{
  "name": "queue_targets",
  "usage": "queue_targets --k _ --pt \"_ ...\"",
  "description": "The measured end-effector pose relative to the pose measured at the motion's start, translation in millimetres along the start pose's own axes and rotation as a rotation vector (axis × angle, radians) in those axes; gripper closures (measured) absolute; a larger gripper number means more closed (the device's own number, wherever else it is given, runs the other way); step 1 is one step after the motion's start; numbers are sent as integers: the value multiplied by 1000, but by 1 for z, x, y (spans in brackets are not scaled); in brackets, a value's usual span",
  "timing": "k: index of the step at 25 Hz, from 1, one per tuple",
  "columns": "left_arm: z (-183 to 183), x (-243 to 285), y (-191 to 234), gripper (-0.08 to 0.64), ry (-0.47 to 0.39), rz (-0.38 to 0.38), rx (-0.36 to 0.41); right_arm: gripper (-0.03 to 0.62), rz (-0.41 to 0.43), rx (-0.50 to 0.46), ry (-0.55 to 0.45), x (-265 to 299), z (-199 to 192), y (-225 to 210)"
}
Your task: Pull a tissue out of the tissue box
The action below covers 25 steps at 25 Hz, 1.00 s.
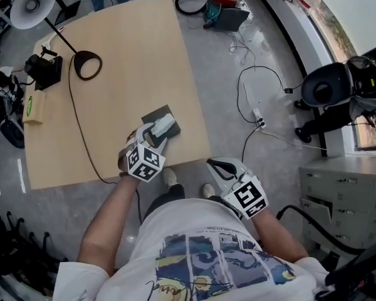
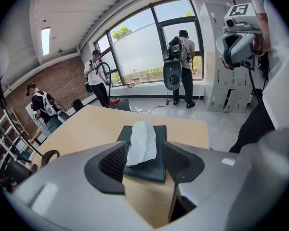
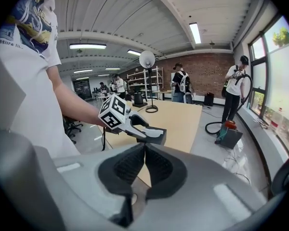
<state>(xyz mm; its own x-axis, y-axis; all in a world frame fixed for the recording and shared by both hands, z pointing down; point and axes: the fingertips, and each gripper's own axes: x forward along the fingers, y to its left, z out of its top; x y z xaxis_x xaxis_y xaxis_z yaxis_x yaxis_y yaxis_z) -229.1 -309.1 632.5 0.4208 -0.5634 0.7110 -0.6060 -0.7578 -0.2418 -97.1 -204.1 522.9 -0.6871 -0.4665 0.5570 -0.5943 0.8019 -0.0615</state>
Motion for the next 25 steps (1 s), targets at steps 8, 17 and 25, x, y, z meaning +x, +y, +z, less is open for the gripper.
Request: queue_targets --k 8,17,25 --pt "-8 17 6 367 21 -17 -58 586 -39 37 9 -5 -8 -3" --pt "-5 12 13 552 22 2 -77 586 -48 44 5 -12 -12 -3" --pt "17 -9 16 552 -17 40 -111 586 -29 34 -10 -24 -11 -7"
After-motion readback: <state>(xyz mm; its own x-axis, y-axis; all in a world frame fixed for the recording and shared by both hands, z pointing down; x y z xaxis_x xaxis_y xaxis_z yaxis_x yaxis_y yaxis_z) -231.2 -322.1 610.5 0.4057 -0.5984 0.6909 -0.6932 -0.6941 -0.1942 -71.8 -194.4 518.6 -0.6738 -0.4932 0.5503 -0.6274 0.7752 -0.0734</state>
